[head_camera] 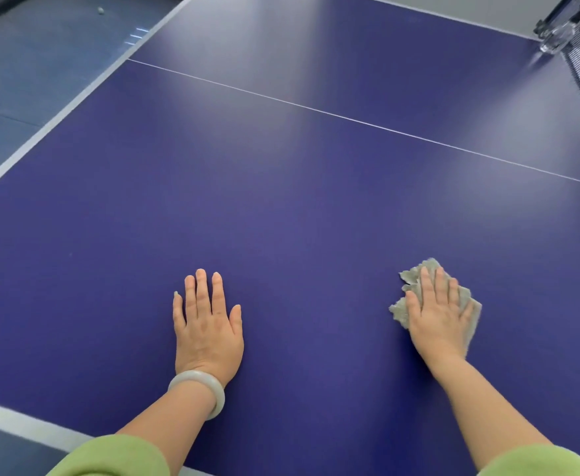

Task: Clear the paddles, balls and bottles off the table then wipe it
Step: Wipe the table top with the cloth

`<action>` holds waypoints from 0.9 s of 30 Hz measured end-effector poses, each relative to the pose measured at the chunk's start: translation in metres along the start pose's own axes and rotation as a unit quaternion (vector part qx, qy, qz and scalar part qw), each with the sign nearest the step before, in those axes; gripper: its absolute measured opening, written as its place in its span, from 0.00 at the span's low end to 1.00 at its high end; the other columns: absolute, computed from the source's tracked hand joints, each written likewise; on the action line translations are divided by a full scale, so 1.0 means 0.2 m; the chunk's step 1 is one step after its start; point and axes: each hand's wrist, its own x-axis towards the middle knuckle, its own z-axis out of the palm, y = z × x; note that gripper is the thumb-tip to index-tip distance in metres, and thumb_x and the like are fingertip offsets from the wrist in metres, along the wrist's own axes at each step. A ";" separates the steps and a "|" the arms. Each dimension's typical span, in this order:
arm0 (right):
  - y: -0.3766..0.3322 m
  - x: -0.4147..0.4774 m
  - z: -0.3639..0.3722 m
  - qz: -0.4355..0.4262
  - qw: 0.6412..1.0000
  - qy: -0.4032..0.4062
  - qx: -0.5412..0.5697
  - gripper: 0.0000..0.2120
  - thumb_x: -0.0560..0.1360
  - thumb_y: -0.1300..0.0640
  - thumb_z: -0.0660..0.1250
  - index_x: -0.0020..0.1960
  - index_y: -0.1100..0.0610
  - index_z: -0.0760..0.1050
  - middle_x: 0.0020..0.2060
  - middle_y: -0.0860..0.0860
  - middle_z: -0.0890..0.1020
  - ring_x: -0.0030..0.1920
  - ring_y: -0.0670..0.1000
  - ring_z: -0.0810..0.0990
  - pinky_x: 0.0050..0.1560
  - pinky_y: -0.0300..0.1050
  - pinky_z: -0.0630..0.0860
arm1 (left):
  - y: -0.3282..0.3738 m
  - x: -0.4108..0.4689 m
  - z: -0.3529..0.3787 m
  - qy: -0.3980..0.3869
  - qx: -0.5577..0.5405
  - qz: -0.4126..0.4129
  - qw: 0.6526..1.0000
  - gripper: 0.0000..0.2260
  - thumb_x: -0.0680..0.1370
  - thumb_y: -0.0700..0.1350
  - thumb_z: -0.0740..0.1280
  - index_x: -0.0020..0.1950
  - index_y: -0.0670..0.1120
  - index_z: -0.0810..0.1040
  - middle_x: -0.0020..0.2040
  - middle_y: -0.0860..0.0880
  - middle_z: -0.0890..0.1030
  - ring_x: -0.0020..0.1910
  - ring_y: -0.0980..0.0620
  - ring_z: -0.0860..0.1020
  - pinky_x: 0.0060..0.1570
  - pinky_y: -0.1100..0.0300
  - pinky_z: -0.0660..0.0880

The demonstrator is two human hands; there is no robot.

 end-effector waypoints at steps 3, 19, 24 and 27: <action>-0.13 -0.18 0.04 0.033 0.999 0.019 0.020 0.28 0.82 0.42 0.42 0.80 0.47 0.42 0.80 0.48 0.45 0.79 0.51 0.44 0.76 0.61 0.43 | 0.00 0.00 -0.01 -0.012 0.001 -0.006 1.000 0.30 0.81 0.56 0.44 0.80 0.43 0.52 0.80 0.42 0.53 0.79 0.43 0.49 0.77 0.43 0.48; -0.15 -0.26 0.06 -0.012 1.000 0.002 0.002 0.29 0.81 0.41 0.38 0.79 0.48 0.38 0.79 0.47 0.42 0.79 0.51 0.40 0.76 0.61 0.39 | 0.01 0.00 -0.03 -0.020 0.021 -0.015 0.999 0.29 0.82 0.56 0.44 0.81 0.46 0.44 0.81 0.45 0.45 0.80 0.46 0.43 0.77 0.46 0.43; -0.44 -0.71 0.19 -0.199 0.978 0.054 0.020 0.30 0.79 0.43 0.47 0.79 0.52 0.54 0.79 0.52 0.54 0.78 0.56 0.52 0.74 0.64 0.52 | 0.01 0.00 -0.03 -0.015 0.016 -0.014 1.000 0.29 0.82 0.56 0.44 0.81 0.46 0.46 0.81 0.45 0.46 0.80 0.46 0.43 0.77 0.47 0.42; -0.50 -0.88 0.24 -0.359 0.933 0.037 -0.018 0.29 0.80 0.42 0.50 0.79 0.50 0.55 0.79 0.49 0.55 0.78 0.55 0.53 0.73 0.62 0.50 | 0.01 0.00 -0.03 -0.010 0.014 -0.014 1.000 0.28 0.82 0.56 0.45 0.81 0.46 0.47 0.81 0.45 0.47 0.80 0.46 0.44 0.77 0.47 0.42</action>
